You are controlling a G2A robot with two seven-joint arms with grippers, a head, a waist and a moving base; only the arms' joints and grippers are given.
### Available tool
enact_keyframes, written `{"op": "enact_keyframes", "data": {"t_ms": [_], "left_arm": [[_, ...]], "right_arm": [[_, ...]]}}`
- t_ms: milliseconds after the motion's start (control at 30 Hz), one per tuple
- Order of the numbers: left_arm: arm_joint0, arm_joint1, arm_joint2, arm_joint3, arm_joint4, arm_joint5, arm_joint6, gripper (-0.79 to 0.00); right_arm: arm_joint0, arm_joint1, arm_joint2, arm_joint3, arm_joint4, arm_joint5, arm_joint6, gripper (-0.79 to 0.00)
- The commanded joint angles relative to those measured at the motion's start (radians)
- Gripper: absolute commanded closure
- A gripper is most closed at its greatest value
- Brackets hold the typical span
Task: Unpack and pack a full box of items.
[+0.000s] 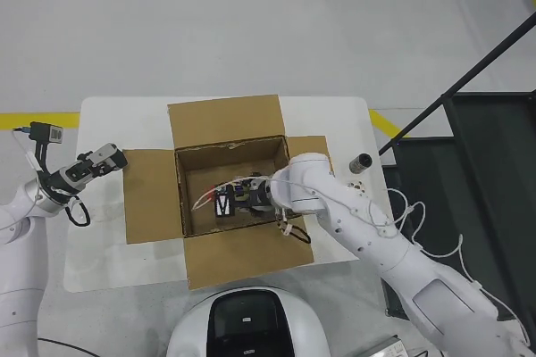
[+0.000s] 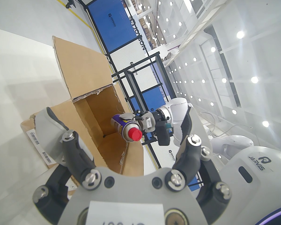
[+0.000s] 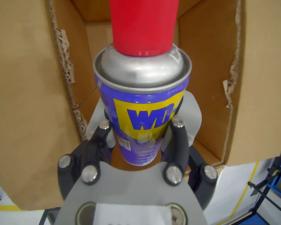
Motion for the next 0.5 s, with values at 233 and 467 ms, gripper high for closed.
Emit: {"op": "enact_keyframes", "data": {"t_ms": [233,467], "left_arm": [[0.000,0.000,0.000,0.000,0.000,0.000,0.000,-0.785],[0.000,0.000,0.000,0.000,0.000,0.000,0.000,-0.785]], "right_arm": [[0.185,-0.052,-0.195,0.259,0.164,0.051,0.053,0.000],[0.261,-0.090,-0.313,0.392,0.235,0.043,0.044,-0.117]]}}
